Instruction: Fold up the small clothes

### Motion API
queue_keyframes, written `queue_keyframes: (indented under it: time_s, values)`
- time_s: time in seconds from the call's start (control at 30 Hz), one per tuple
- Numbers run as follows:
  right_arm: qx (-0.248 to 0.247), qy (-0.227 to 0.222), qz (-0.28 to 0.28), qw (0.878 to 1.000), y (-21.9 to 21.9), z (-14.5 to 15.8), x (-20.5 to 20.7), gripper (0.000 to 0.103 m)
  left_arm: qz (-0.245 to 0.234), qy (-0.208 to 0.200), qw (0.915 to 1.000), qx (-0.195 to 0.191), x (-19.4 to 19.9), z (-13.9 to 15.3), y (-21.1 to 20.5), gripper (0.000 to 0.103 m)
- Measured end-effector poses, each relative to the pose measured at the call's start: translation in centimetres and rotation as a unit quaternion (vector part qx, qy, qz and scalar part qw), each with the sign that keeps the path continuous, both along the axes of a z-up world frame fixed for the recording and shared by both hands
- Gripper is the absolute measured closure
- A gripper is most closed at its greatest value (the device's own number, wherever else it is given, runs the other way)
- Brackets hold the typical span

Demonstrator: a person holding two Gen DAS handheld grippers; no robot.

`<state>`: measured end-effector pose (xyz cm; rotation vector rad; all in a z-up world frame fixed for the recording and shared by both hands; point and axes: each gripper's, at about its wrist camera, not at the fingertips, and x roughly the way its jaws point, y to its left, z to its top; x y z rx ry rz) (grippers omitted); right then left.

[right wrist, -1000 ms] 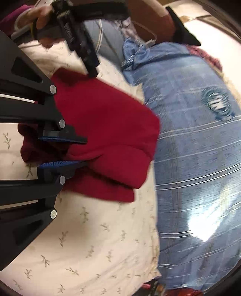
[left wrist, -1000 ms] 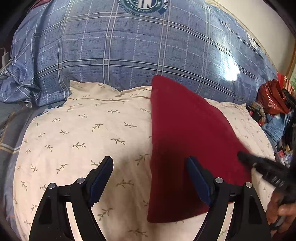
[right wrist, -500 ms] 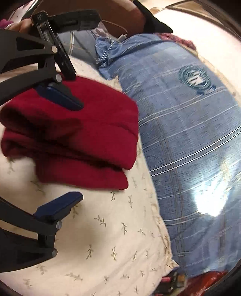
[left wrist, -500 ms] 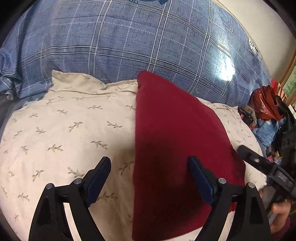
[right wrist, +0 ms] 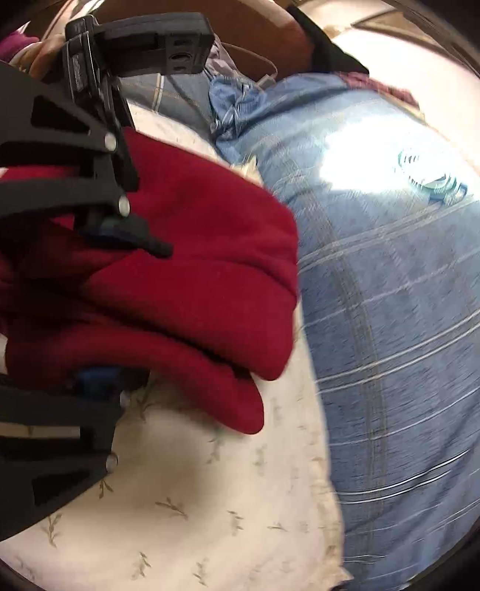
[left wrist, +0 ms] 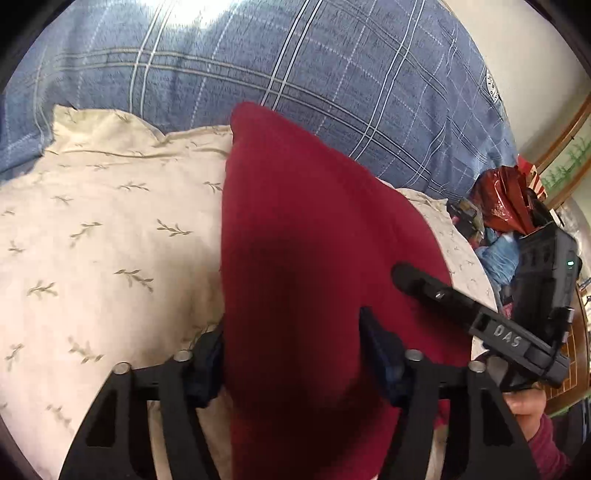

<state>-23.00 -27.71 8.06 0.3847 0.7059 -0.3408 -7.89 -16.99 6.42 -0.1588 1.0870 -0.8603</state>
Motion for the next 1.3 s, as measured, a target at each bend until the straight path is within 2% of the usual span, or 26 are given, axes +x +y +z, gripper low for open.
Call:
queue_keyframes:
  time_s: [0.03, 0.07, 0.17, 0.23, 0.27, 0.33, 0.4, 0.5, 0.6, 0.7, 0.77, 0.83, 1.0, 1.1, 1.23, 1.3]
  values:
    - [0.005, -0.009, 0.009, 1.0, 0.5, 0.7, -0.4, 0.059, 0.0, -0.003, 1.0, 0.001, -0.4, 0.6, 0.4, 0.048]
    - [0.009, -0.014, 0.015, 1.0, 1.0, 1.1, -0.7, 0.064, 0.0, -0.008, 1.0, 0.002, -1.0, 1.2, 0.9, 0.048]
    - [0.028, -0.015, 0.047, 0.998, 3.2, 1.9, -1.5, 0.065, 0.013, -0.018, 0.9997, 0.003, -3.4, 3.1, 3.5, 0.049]
    - [0.026, -0.006, 0.058, 0.998, 4.3, 1.3, -1.5, 0.065, 0.029, -0.014, 0.9995, -0.001, -4.9, 3.2, 5.5, 0.048]
    - [0.019, 0.011, 0.062, 0.998, 5.0, 0.4, -1.3, 0.063, 0.037, -0.012, 0.9992, 0.001, -5.3, 2.9, 6.0, 0.048]
    - [-0.002, 0.044, 0.047, 0.998, 5.6, -0.5, -1.2, 0.054, 0.054, 0.002, 0.9982, 0.027, -6.3, 1.3, 6.7, 0.044]
    - [-0.012, 0.044, 0.031, 0.999, 6.0, 0.1, -2.0, 0.05, 0.063, -0.006, 0.9972, 0.04, -6.8, 0.7, 7.4, 0.039]
    - [-0.03, 0.015, 0.03, 0.999, 7.5, 2.5, -4.0, 0.05, 0.082, -0.038, 0.9946, 0.05, -7.1, 2.5, 8.4, 0.037]
    - [-0.047, 0.012, 0.076, 0.996, 10.2, 3.6, -4.4, 0.054, 0.106, -0.085, 0.9877, 0.078, -7.2, 4.2, 8.3, 0.034]
    - [-0.068, 0.021, 0.118, 0.991, 13.1, 3.0, -4.0, 0.059, 0.119, -0.102, 0.9833, 0.092, -6.9, 4.5, 7.4, 0.034]
    - [-0.092, 0.058, 0.128, 0.986, 14.3, 1.3, -3.1, 0.066, 0.127, -0.105, 0.981, 0.102, -7.2, 3.8, 6.9, 0.031]
    - [-0.124, 0.096, 0.115, 0.981, 14.5, -0.4, -3.0, 0.069, 0.123, -0.102, 0.9818, 0.103, -6.9, 3.1, 6.1, 0.027]
    - [-0.131, 0.087, 0.111, 0.981, 14.5, -1.8, -4.0, 0.069, 0.109, -0.111, 0.9817, 0.11, -6.3, 2.0, 4.6, 0.025]
    - [-0.145, 0.086, 0.112, 0.979, 15.0, -2.0, -4.0, 0.067, 0.111, -0.102, 0.9824, 0.11, -5.6, 1.5, 4.5, 0.025]
    - [-0.121, 0.075, 0.11, 0.984, 15.2, -0.9, -4.8, 0.065, 0.117, -0.106, 0.9812, 0.112, -5.8, 1.9, 4.9, 0.026]
    - [-0.107, 0.066, 0.112, 0.986, 15.4, -0.4, -5.5, 0.06, 0.12, -0.114, 0.9795, 0.116, -6.4, 2.5, 5.2, 0.026]
